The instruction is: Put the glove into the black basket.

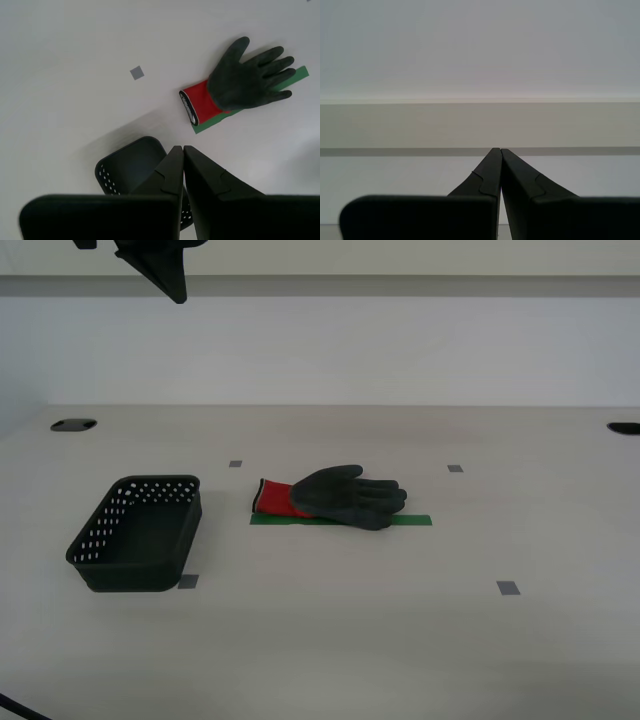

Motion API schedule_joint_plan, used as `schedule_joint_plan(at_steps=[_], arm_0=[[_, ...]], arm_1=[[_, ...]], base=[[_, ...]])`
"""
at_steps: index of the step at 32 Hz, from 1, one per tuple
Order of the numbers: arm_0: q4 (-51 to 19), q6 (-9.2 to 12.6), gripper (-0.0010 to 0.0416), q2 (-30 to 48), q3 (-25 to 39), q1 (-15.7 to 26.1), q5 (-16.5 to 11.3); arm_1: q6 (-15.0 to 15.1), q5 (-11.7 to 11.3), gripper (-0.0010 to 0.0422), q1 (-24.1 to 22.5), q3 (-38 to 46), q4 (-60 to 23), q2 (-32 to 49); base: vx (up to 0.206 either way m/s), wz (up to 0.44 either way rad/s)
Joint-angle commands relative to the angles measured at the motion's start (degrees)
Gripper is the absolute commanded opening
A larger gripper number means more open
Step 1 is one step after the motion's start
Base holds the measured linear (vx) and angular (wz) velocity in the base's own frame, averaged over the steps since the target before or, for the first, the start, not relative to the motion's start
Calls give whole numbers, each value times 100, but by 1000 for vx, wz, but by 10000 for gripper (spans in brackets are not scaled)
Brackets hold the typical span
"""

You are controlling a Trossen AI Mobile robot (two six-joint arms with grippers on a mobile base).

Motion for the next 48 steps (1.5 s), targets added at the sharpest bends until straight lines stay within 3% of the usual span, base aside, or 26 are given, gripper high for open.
schedule_joint_plan(at_steps=[1, 14, 26, 34, 40, 46, 48], arm_0=[[15, 2, 1, 2, 7, 4, 2], [7, 2, 1, 2, 7, 2, 2], [4, 2, 1, 2, 7, 2, 2], [13, 2, 1, 2, 7, 4, 2], [-26, 0, 1, 2, 7, 4, 2], [-28, 2, 1, 2, 7, 2, 2], [-26, 2, 1, 2, 7, 4, 2]], arm_1=[[37, 15, 0, -105, 101, -59, 251], [35, 13, 0, -170, 697, -146, 1241], [83, 15, -1, -413, 1915, -260, 2675], [592, 15, 0, -667, 2339, -345, 3622], [721, 15, 0, -772, 2218, -55, 3731], [1458, 15, 0, -931, 1998, -33, 3731], [1471, 15, 0, -960, 1908, -7, 3731]], base=[[0, 0], [0, 0], [0, 0], [0, 0], [0, 0], [0, 0], [0, 0]])
